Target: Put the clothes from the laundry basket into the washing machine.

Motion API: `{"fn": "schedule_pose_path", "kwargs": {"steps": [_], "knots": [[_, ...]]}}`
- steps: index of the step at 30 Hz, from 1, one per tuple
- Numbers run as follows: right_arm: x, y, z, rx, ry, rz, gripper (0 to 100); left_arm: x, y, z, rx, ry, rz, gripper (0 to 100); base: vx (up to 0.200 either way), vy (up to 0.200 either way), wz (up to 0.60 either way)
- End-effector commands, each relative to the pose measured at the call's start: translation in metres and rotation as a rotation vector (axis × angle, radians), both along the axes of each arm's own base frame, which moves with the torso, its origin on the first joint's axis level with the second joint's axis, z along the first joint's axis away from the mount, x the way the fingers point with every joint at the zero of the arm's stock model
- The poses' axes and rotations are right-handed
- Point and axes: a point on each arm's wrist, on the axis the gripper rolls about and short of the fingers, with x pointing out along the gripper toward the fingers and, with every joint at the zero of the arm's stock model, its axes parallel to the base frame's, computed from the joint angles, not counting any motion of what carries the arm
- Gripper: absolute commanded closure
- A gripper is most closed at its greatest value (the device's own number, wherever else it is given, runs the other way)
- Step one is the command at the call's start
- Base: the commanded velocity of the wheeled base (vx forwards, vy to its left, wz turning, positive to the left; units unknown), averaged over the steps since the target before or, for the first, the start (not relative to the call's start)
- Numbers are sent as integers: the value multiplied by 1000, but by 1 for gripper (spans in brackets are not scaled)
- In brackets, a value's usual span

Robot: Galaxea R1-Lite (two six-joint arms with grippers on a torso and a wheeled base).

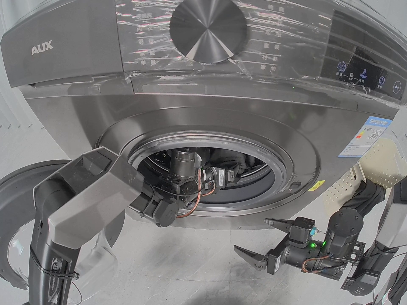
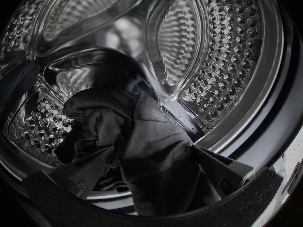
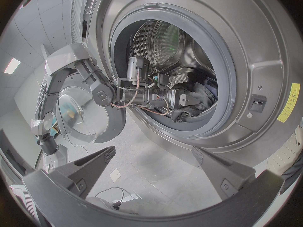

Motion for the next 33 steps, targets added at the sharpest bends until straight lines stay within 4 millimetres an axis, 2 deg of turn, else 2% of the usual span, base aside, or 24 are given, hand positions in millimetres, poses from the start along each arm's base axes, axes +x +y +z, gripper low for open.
{"fn": "schedule_pose_path", "kwargs": {"steps": [1,9,11,14,20,27,28,33], "knots": [[2,2,2,8,-8,0,0,21,0,-18,7,18,23,100,0,0,0],[3,4,3,15,-16,4,0,57,0,-16,-58,-61,140,100,0,0,0],[4,4,3,16,-17,0,0,73,2,-3,-128,-123,196,100,0,0,0],[4,4,3,18,-18,-1,0,81,3,16,-189,-182,218,100,0,0,0],[5,5,4,19,-20,-1,0,85,1,38,-240,-245,223,100,0,0,0],[5,4,4,22,-23,-3,0,84,0,23,-225,-226,222,100,0,0,0],[5,4,4,22,-23,-3,0,84,0,23,-225,-226,222,0,0,0,0],[5,4,5,24,-25,-3,0,62,-10,29,-193,-188,187,0,0,0,0]]}}
